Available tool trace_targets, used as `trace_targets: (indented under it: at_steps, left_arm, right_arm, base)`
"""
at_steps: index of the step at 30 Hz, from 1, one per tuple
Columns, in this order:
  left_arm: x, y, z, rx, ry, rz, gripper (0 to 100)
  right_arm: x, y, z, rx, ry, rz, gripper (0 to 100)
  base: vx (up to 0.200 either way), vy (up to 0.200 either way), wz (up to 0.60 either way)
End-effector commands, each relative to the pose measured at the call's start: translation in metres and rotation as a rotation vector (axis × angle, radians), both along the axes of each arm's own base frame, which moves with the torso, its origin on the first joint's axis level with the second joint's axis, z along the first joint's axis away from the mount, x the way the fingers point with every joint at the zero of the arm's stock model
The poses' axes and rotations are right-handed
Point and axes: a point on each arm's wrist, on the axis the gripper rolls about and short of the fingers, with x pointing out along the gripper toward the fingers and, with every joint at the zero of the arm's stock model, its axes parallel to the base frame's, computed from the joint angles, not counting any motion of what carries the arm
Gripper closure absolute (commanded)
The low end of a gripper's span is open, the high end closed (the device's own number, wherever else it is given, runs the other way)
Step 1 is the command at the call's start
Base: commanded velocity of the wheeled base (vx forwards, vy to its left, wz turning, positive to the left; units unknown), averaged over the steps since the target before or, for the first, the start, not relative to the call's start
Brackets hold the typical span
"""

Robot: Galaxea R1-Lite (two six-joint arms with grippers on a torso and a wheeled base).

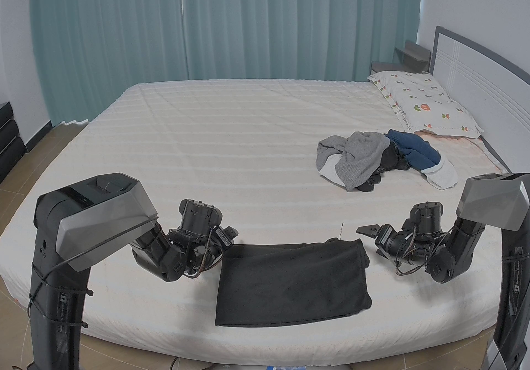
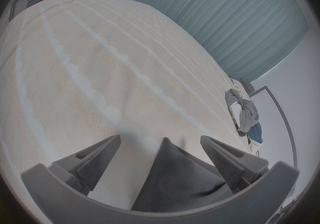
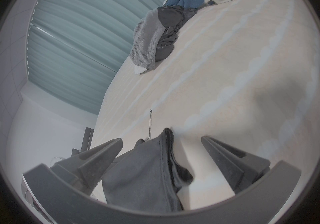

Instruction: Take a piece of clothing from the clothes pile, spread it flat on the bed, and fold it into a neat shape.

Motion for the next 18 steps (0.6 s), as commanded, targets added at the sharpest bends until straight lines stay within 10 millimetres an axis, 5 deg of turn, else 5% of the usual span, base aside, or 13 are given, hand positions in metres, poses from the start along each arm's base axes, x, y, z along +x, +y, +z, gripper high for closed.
trace_targets:
  at_steps: [1, 6, 18]
  left_arm:
    - [-0.016, 0.009, 0.019, -0.062, 0.014, -0.065, 0]
    - [-0.036, 0.016, 0.022, -0.089, 0.037, -0.192, 0]
    - [-0.062, 0.015, 0.007, -0.02, 0.02, -0.385, 0]
  right_arm:
    - [-0.026, -0.005, 0.012, 0.011, 0.036, -0.009, 0]
    - [-0.055, -0.008, 0.008, 0.1, 0.056, -0.05, 0]
    - [-0.069, -0.013, -0.009, 0.153, 0.022, -0.038, 0]
  base:
    - [0.0, 0.0, 0.0]
    - [0.0, 0.0, 0.0]
    - [0.0, 0.0, 0.0]
